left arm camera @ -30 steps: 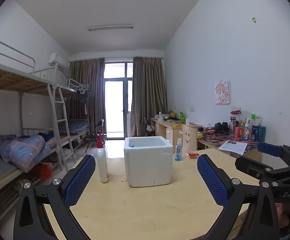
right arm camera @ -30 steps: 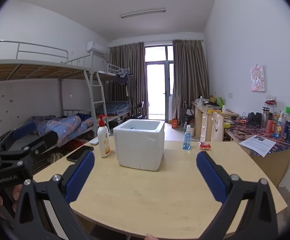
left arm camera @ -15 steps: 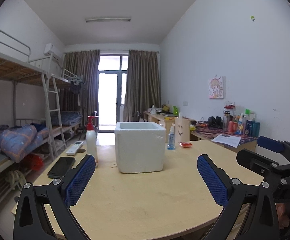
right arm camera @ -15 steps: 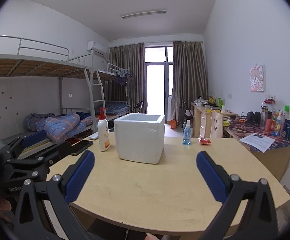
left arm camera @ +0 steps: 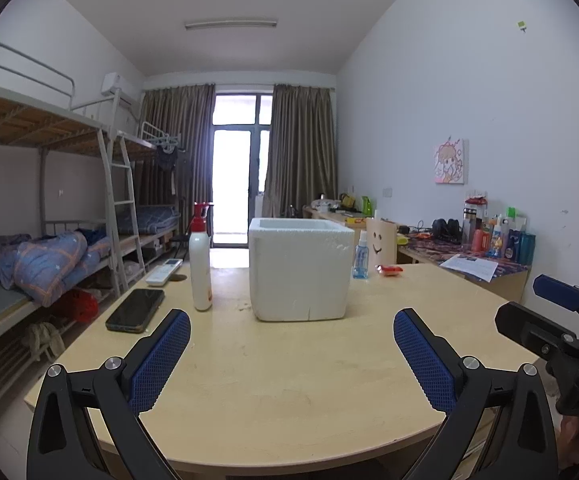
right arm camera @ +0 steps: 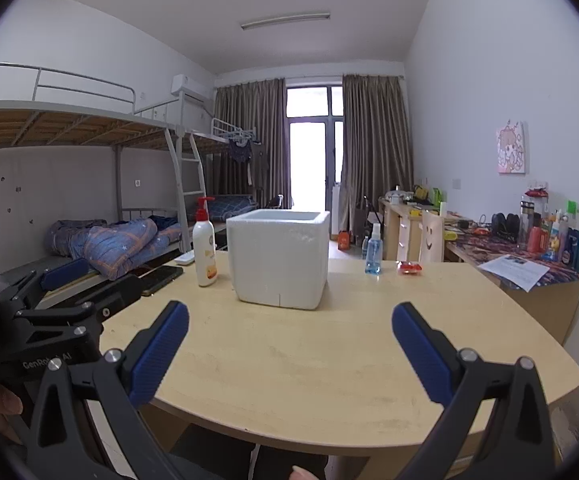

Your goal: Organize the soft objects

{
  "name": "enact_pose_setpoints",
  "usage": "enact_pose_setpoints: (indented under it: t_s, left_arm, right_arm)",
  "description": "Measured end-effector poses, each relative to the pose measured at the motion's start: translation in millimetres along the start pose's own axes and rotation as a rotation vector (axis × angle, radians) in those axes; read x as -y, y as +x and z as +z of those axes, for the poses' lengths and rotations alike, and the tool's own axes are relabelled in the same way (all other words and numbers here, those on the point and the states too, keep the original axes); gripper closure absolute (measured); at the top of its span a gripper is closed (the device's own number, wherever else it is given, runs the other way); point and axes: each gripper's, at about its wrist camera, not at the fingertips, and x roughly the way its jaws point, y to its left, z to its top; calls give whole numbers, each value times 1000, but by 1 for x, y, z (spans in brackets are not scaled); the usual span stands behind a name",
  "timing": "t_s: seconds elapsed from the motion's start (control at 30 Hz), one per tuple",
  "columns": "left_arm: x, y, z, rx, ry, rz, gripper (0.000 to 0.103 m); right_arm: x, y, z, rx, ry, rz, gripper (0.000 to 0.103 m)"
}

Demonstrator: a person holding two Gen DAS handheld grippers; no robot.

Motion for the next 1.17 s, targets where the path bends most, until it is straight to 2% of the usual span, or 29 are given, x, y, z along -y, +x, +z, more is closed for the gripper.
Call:
enact_pose_setpoints:
  t_s: [1.17]
  left_arm:
    - [1,0,1,-9,6,2,1]
  right_arm:
    - [1,4,-5,-25,11,-2,0]
